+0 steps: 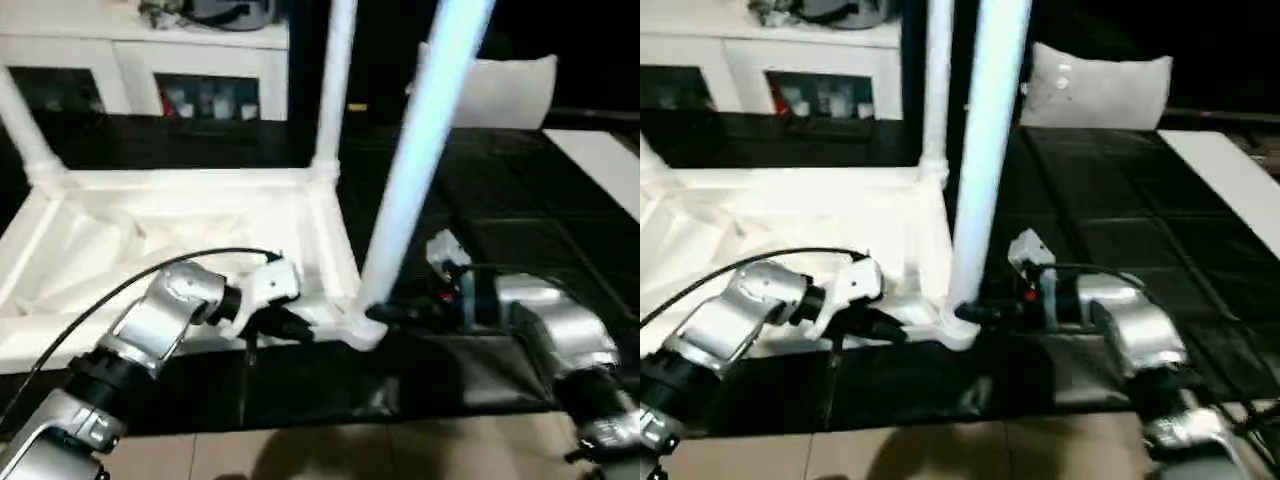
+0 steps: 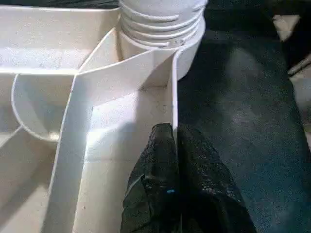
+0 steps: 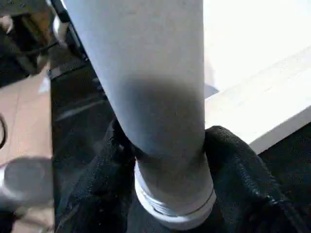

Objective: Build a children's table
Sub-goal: Rotate leg to tighten

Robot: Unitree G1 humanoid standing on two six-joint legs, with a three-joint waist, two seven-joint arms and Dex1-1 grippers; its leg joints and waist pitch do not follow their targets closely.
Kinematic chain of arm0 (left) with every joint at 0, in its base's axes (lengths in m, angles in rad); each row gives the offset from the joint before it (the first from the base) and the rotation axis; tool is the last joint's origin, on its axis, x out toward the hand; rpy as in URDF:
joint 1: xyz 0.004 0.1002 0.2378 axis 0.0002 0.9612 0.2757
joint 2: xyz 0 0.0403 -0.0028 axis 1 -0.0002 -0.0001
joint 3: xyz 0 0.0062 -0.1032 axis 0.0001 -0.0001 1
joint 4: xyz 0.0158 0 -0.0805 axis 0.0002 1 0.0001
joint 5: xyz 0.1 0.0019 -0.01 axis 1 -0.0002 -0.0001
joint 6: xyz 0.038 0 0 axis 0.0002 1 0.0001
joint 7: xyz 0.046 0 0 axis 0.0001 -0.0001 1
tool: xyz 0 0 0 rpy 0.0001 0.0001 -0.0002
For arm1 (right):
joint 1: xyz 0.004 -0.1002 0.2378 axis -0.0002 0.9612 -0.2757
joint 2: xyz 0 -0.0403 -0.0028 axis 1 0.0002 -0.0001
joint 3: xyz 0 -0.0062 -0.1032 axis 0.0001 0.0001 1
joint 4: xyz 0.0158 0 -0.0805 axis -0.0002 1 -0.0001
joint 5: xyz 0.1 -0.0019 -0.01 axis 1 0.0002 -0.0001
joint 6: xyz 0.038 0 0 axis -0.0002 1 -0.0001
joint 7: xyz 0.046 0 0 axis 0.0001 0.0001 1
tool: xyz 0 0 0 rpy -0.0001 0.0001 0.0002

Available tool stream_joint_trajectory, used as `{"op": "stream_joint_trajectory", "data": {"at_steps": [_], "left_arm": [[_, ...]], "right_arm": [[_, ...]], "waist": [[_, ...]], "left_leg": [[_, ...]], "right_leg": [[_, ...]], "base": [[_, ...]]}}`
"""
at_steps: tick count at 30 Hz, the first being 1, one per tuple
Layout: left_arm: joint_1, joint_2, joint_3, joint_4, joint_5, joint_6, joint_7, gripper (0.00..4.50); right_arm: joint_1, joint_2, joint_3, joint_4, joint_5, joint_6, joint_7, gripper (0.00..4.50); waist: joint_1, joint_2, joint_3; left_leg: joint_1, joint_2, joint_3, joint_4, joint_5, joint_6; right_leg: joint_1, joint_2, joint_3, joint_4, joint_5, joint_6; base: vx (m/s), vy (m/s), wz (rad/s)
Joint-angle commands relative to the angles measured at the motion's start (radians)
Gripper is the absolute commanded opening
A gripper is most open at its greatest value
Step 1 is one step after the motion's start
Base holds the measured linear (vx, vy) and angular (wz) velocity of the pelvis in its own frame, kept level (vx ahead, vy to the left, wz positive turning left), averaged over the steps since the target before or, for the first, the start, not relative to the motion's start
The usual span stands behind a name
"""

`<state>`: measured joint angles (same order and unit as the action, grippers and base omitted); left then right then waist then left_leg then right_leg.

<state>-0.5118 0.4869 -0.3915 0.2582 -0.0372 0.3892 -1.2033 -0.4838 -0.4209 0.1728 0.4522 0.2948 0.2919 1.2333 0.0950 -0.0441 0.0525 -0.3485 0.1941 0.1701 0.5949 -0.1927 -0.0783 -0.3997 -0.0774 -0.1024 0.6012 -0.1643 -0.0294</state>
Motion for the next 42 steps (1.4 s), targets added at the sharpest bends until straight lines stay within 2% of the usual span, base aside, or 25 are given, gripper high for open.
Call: {"op": "stream_joint_trajectory", "data": {"at_steps": [1, 3, 4, 5, 6, 8, 9, 10, 11, 12, 14, 15, 16, 18, 21, 22, 23, 25, 28, 31, 34, 38, 39, 42], "left_arm": [[-0.007, -0.065, -0.012, -0.046, -0.043, 0.027, 0.019, 0.00], [-0.011, -0.105, 0.018, -0.046, -0.043, 0.082, 0.097, 0.00], [-0.018, -0.138, 0.039, -0.045, -0.040, 0.123, 0.159, 0.00], [-0.021, -0.155, 0.050, -0.045, -0.037, 0.146, 0.193, 0.00], [-0.026, -0.176, 0.062, -0.044, -0.031, 0.174, 0.232, 0.00], [-0.034, -0.205, 0.078, -0.037, -0.017, 0.201, 0.288, 0.00], [-0.052, -0.270, 0.117, -0.016, 0.004, 0.238, 0.410, 0.00], [-0.059, -0.296, 0.130, -0.005, 0.011, 0.244, 0.457, 0.00], [-0.063, -0.311, 0.137, -0.001, 0.014, 0.249, 0.483, 0.00], [-0.064, -0.315, 0.138, -0.001, 0.015, 0.249, 0.489, 0.00], [-0.064, -0.329, 0.140, -0.002, 0.017, 0.248, 0.505, 0.00], [-0.064, -0.325, 0.132, -0.002, 0.025, 0.231, 0.499, 0.00], [-0.064, -0.325, 0.132, -0.002, 0.025, 0.231, 0.499, 0.00], [-0.062, -0.315, 0.121, -0.004, 0.036, 0.212, 0.491, 0.00], [-0.052, -0.283, 0.096, -0.012, 0.047, 0.172, 0.456, 0.00], [-0.049, -0.276, 0.091, -0.015, 0.048, 0.163, 0.448, 0.00], [-0.044, -0.263, 0.082, -0.022, 0.048, 0.152, 0.430, 0.00], [-0.035, -0.235, 0.065, -0.037, 0.044, 0.137, 0.387, 0.00], [-0.029, -0.206, 0.053, -0.041, 0.039, 0.113, 0.340, 0.00], [-0.012, -0.146, 0.021, -0.033, 0.012, 0.013, 0.207, 0.00], [-0.007, -0.108, -0.004, -0.016, 0.010, -0.042, 0.136, 0.00], [-0.008, -0.072, -0.017, -0.024, -0.006, -0.059, 0.065, 0.00], [-0.009, -0.069, -0.018, -0.026, -0.007, -0.060, 0.056, 0.00], [-0.010, -0.044, -0.026, -0.040, -0.025, -0.064, -0.010, 0.00]], "right_arm": [[-0.020, 0.039, 0.017, 0.091, -0.040, -0.003, -0.087, 1.94], [-0.072, 0.092, -0.009, 0.215, -0.057, -0.029, -0.195, 1.92], [-0.113, 0.125, -0.033, 0.307, -0.067, -0.051, -0.283, 1.91], [-0.128, 0.138, -0.045, 0.343, -0.072, -0.060, -0.331, 1.91], [-0.134, 0.150, -0.063, 0.367, -0.075, -0.064, -0.384, 1.91], [-0.132, 0.162, -0.085, 0.373, -0.078, -0.066, -0.448, 1.89], [-0.090, 0.191, -0.136, 0.253, -0.075, 0.003, -0.583, 1.89], [-0.065, 0.202, -0.147, 0.168, -0.078, 0.039, -0.622, 1.89], [-0.052, 0.209, -0.151, 0.120, -0.082, 0.056, -0.640, 1.89], [-0.047, 0.212, -0.150, 0.102, -0.085, 0.057, -0.644, 1.89], [-0.034, 0.225, -0.149, 0.042, -0.082, 0.060, -0.642, 1.89], [-0.026, 0.225, -0.145, 0.003, -0.065, 0.082, -0.619, 2.44], [-0.026, 0.225, -0.145, 0.003, -0.065, 0.082, -0.619, 2.57], [-0.012, 0.212, -0.131, -0.043, -0.046, 0.113, -0.595, 2.64], [0.016, 0.185, -0.123, -0.127, -0.035, 0.152, -0.584, 3.00], [0.022, 0.177, -0.122, -0.146, -0.035, 0.160, -0.581, 3.04], [0.031, 0.165, -0.121, -0.174, -0.037, 0.171, -0.575, 3.11], [0.043, 0.133, -0.126, -0.212, -0.035, 0.188, -0.544, 3.45], [0.047, 0.089, -0.129, -0.234, -0.023, 0.186, -0.483, 3.50], [0.056, 0.005, -0.110, -0.273, -0.009, 0.176, -0.377, 3.84], [0.079, -0.052, -0.082, -0.320, -0.001, 0.175, -0.284, 3.97], [0.107, -0.102, -0.063, -0.367, 0.024, 0.190, -0.183, 3.97], [0.111, -0.105, -0.062, -0.374, 0.032, 0.196, -0.172, 3.69], [0.117, -0.114, -0.058, -0.379, 0.051, 0.199, -0.135, 3.69]], "waist": [[-0.006, 0.004, -0.058], [-0.015, 0.003, -0.057], [-0.025, 0.007, -0.055], [-0.040, 0.006, -0.053], [-0.045, 0.004, -0.054], [-0.059, 0.005, -0.058], [-0.060, 0.004, -0.056], [-0.060, 0.004, -0.056], [-0.051, -0.001, -0.066], [-0.051, -0.004, -0.067], [-0.045, -0.006, -0.068], [-0.044, -0.006, -0.067], [-0.042, -0.006, -0.066], [-0.034, -0.005, -0.069], [-0.021, -0.002, -0.071], [-0.020, -0.002, -0.073], [-0.018, -0.003, -0.073], [-0.011, -0.001, -0.070], [-0.004, 0.001, -0.066], [0.002, 0.002, -0.065], [0.006, 0.005, -0.061], [0.015, 0.003, -0.062], [0.017, 0.003, -0.062], [0.017, 0.004, -0.063]], "left_leg": [[0.003, 0.036, -0.012, -0.069, -0.240, 0.008], [0.001, 0.035, -0.015, -0.069, -0.250, 0.006], [0.003, 0.035, -0.017, -0.068, -0.272, -0.002], [-0.001, 0.034, -0.021, -0.066, -0.292, -0.012], [0.001, 0.033, -0.022, -0.065, -0.299, -0.014], [-0.003, 0.034, -0.022, -0.066, -0.298, 0.002], [-0.005, 0.036, -0.021, -0.069, -0.276, 0.003], [-0.005, 0.036, -0.021, -0.069, -0.276, 0.003], [0.003, 0.034, -0.017, -0.065, -0.242, 0.007], [-0.006, 0.032, -0.017, -0.067, -0.222, 0.014], [-0.007, 0.029, -0.010, -0.063, -0.199, 0.036], [-0.008, 0.028, -0.010, -0.063, -0.196, 0.041], [-0.008, 0.026, -0.009, -0.063, -0.191, 0.047], [-0.009, 0.029, -0.008, -0.063, -0.159, 0.056], [-0.007, 0.034, -0.008, -0.064, -0.113, 0.059], [-0.007, 0.035, -0.007, -0.064, -0.100, 0.060], [-0.008, 0.037, -0.008, -0.064, -0.080, 0.063], [-0.006, 0.037, -0.005, -0.065, -0.105, 0.060], [-0.004, 0.036, -0.005, -0.068, -0.141, 0.049], [-0.001, 0.038, -0.006, -0.070, -0.161, 0.038], [0.001, 0.038, -0.006, -0.071, -0.182, 0.036], [0.004, 0.040, -0.007, -0.073, -0.199, 0.033], [0.005, 0.041, -0.007, -0.073, -0.200, 0.030], [0.003, 0.041, -0.009, -0.074, -0.202, 0.026]], "right_leg": [[0.050, -0.079, 0.049, -0.092, -0.470, -0.128], [0.050, -0.078, 0.046, -0.095, -0.500, -0.114], [0.045, -0.079, 0.043, -0.099, -0.531, -0.114], [0.046, -0.079, 0.037, -0.100, -0.553, -0.109], [0.047, -0.078, 0.034, -0.105, -0.569, -0.099], [0.052, -0.078, 0.034, -0.107, -0.544, -0.094], [0.050, -0.072, 0.039, -0.105, -0.498, -0.099], [0.050, -0.072, 0.039, -0.105, -0.498, -0.099], [0.048, -0.073, 0.045, -0.096, -0.431, -0.116], [0.054, -0.071, 0.046, -0.092, -0.404, -0.117], [0.050, -0.072, 0.048, -0.091, -0.380, -0.120], [0.051, -0.072, 0.047, -0.091, -0.385, -0.120], [0.051, -0.070, 0.047, -0.094, -0.390, -0.115], [0.052, -0.071, 0.049, -0.090, -0.361, -0.117], [0.054, -0.068, 0.052, -0.080, -0.277, -0.127], [0.054, -0.067, 0.053, -0.074, -0.243, -0.136], [0.056, -0.067, 0.053, -0.065, -0.178, -0.160], [0.054, -0.070, 0.054, -0.069, -0.211, -0.160], [0.053, -0.071, 0.053, -0.078, -0.270, -0.140], [0.050, -0.071, 0.054, -0.081, -0.297, -0.126], [0.049, -0.072, 0.055, -0.086, -0.319, -0.121], [0.049, -0.074, 0.054, -0.086, -0.345, -0.114], [0.047, -0.074, 0.055, -0.086, -0.345, -0.119], [0.049, -0.075, 0.055, -0.083, -0.334, -0.126]], "base": [[0.000, 0.000, 0.00], [0.000, 0.000, 0.00], [0.000, 0.000, 0.00], [0.000, 0.000, 0.00], [0.000, 0.000, 0.00], [0.000, 0.000, 0.00], [0.000, 0.000, 0.00], [0.000, 0.000, 0.00], [0.000, 0.000, 0.00], [0.000, 0.000, 0.00], [0.000, 0.000, 0.00], [0.000, 0.000, 0.00], [0.000, 0.000, 0.00], [0.000, 0.000, 0.00], [0.000, 0.000, 0.00], [0.000, 0.000, 0.00], [0.000, 0.000, 0.00], [0.000, 0.000, 0.00], [0.000, 0.000, 0.00], [0.000, 0.000, 0.00], [0.000, 0.000, 0.00], [0.000, 0.000, 0.00], [0.000, 0.000, 0.00], [0.000, 0.000, 0.00]]}}
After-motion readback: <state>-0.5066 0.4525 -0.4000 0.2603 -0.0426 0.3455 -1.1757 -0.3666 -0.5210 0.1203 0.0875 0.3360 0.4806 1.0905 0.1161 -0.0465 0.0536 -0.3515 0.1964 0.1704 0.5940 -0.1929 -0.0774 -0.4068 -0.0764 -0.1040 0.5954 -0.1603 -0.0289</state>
